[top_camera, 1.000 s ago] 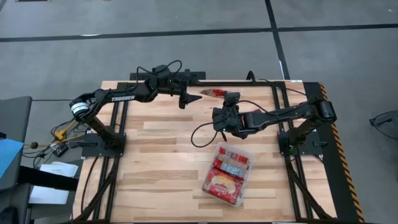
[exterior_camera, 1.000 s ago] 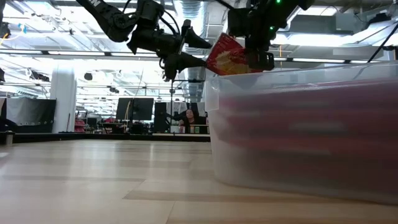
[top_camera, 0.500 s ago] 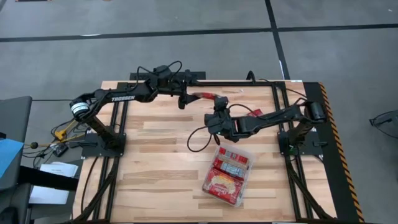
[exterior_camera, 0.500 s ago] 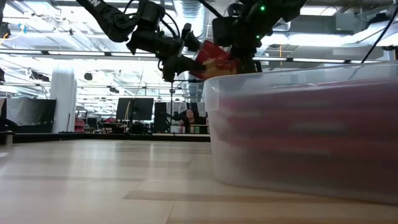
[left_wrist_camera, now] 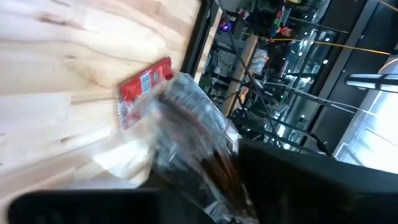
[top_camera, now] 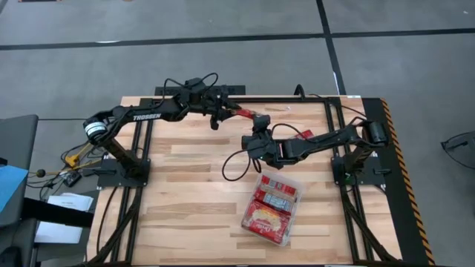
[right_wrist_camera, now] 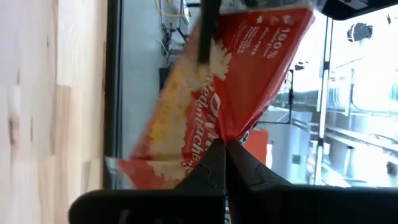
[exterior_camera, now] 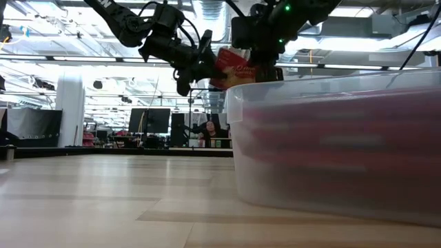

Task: Sort popcorn bags into baskets
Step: Put the red popcorn bag into the transparent bin

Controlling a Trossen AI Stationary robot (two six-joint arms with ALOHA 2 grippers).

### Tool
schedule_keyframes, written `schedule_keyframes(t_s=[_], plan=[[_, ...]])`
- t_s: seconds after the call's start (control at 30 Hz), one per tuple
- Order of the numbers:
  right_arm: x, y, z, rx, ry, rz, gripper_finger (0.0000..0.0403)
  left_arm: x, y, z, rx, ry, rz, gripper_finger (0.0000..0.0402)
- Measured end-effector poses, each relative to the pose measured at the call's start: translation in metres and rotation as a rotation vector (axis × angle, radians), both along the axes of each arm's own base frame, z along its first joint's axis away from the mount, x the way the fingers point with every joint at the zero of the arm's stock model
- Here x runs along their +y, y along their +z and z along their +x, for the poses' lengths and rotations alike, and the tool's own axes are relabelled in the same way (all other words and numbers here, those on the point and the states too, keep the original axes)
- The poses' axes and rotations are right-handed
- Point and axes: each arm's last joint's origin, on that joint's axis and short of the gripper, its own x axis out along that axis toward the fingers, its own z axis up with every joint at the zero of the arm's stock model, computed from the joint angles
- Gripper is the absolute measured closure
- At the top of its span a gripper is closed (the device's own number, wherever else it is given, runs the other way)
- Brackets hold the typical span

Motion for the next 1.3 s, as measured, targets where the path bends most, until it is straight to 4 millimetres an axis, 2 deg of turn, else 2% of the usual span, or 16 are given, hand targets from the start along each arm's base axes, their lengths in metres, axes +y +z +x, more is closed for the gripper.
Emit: schedule_keyframes(t_s=[0.1,0.2,0.37,0.57,0.73,0.77,0.87,0.93,1.0,1.07,1.2,1.3], plan=[[0.001,0.000,0.001,-0.048,0.019,0.030,0.0387,0.001,0.000,0.000,0.001,0.011,0.026,0.0356],[0.001,0.001,0.002,-0.121,0.016,0.053,0.0363,0.001,0.002,0.000,-0.007,0.014,0.066,0.0387],[0.004,0.005,0.003,-0.322,0.002,0.115,0.0301,0.007,0.005,-0.003,-0.026,0.032,0.119,0.0381],[0.030,0.013,-0.002,-0.580,-0.027,0.173,0.0212,0.025,0.005,-0.016,-0.021,0.014,0.185,0.0390],[0.053,0.025,-0.027,-0.840,-0.079,0.237,0.0167,0.040,0.005,-0.029,-0.002,-0.040,0.328,0.0390],[0.056,0.031,-0.034,-0.917,-0.065,0.306,0.0166,0.041,0.005,-0.030,0.002,-0.060,0.360,0.0390],[0.060,0.048,-0.062,-1.134,-0.053,0.655,0.0172,0.041,0.005,-0.033,-0.019,-0.158,0.403,0.0390],[0.060,0.054,-0.080,-1.119,-0.085,0.942,0.0181,0.037,0.005,-0.031,-0.049,-0.247,0.402,0.0390],[0.064,0.061,-0.094,-0.998,-0.074,1.214,0.0190,0.029,0.005,-0.026,-0.075,-0.342,0.413,0.0390],[0.073,0.075,-0.104,-0.911,0.050,1.379,0.0195,0.016,0.005,-0.018,-0.094,-0.422,0.432,0.0390],[0.086,0.111,-0.134,-0.894,0.331,1.437,0.0201,-0.027,0.013,0.003,-0.135,-0.545,0.469,0.0390],[0.082,0.132,-0.168,-0.947,0.396,1.430,0.0203,-0.068,0.018,0.019,-0.133,-0.560,0.517,0.0390]])
